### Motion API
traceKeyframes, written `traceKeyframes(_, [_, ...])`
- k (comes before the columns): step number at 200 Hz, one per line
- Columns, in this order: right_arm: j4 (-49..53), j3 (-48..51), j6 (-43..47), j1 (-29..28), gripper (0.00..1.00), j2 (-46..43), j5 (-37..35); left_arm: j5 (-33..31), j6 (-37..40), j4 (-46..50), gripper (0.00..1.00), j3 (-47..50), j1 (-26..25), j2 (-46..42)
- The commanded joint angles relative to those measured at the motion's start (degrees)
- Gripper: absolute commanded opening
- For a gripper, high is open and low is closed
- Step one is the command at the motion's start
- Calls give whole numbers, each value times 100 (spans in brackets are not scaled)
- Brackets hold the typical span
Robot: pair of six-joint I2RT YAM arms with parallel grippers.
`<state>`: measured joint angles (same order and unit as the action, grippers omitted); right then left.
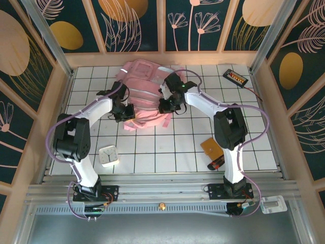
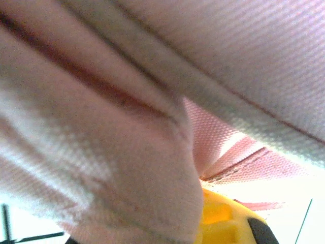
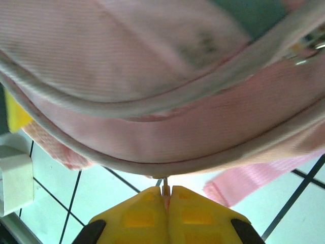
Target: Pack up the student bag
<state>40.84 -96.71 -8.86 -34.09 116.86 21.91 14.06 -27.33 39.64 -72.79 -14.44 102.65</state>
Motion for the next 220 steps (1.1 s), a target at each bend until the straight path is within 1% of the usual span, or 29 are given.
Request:
traceKeyframes(1, [351, 46, 135, 238, 0, -296, -778, -1064, 512, 811, 0, 312, 676, -355])
traceKeyframes(3, [354, 47, 142, 236, 0, -289, -812, -1075, 517, 809, 0, 323, 707, -370])
traceKeyframes(7, [379, 47, 161, 425, 0, -288, -873, -1100, 523, 813, 0, 335, 755, -393])
traceKeyframes(27, [499, 77, 248, 759, 0, -245, -1139, -1225, 634, 884, 0, 288, 926, -409])
traceKeyframes(61, [387, 273, 230, 1207, 0, -180, -1360, -1145, 713, 919, 0, 181, 975, -313])
traceKeyframes(85, [26, 460, 132, 1410, 0, -72, -1316, -1129, 761, 940, 0, 160, 978, -270])
traceKeyframes(111, [-120, 174, 97, 1456, 0, 185, -1311, -1110, 843, 967, 0, 136, 978, -226])
traceKeyframes(128, [-50, -133, 109, 1457, 0, 310, -1082, -783, 822, 849, 0, 117, 977, -275])
traceKeyframes(145, [-68, -269, 166, 1442, 0, 249, -953, -298, 671, 643, 0, 114, 977, -311])
traceKeyframes(150, [-32, -313, 185, 1455, 3, 230, -965, -143, 639, 597, 0, 121, 978, -310])
traceKeyframes(155, [35, -360, 213, 1464, 7, 207, -1001, -34, 602, 568, 3, 122, 978, -310])
traceKeyframes(158, [70, -383, 210, 1481, 11, 193, -1024, 5, 581, 568, 4, 123, 978, -313])
traceKeyframes(162, [96, -392, 190, 1501, 17, 161, -1046, 35, 549, 553, 10, 125, 977, -335])
traceKeyframes(166, [122, -401, 159, 1529, 23, 123, -1030, 63, 526, 533, 22, 148, 970, -368])
traceKeyframes(175, [180, -426, 79, 1588, 35, 38, -897, 109, 453, 563, 60, 222, 978, -416])
traceKeyframes(178, [194, -430, 46, 1597, 39, 3, -865, 95, 418, 604, 71, 241, 973, -573])
traceKeyframes(180, [196, -437, 26, 1607, 41, -27, -847, 85, 397, 630, 89, 264, 977, -629])
traceKeyframes(181, [214, -446, 21, 1611, 43, -43, -838, 82, 383, 640, 94, 274, 977, -657])
traceKeyframes(182, [227, -455, 10, 1613, 44, -55, -833, 80, 367, 663, 96, 283, 978, -680])
traceKeyframes(187, [297, -497, -52, 1608, 49, -111, -835, 77, 282, 736, 98, 319, 973, -810])
traceKeyframes(205, [336, -507, -420, 1600, 62, -366, -549, 51, -17, 885, 99, 422, 974, -1494])
traceKeyframes(220, [101, -291, -733, 1575, 63, -479, -26, -13, -243, 848, 99, 347, 973, -1947])
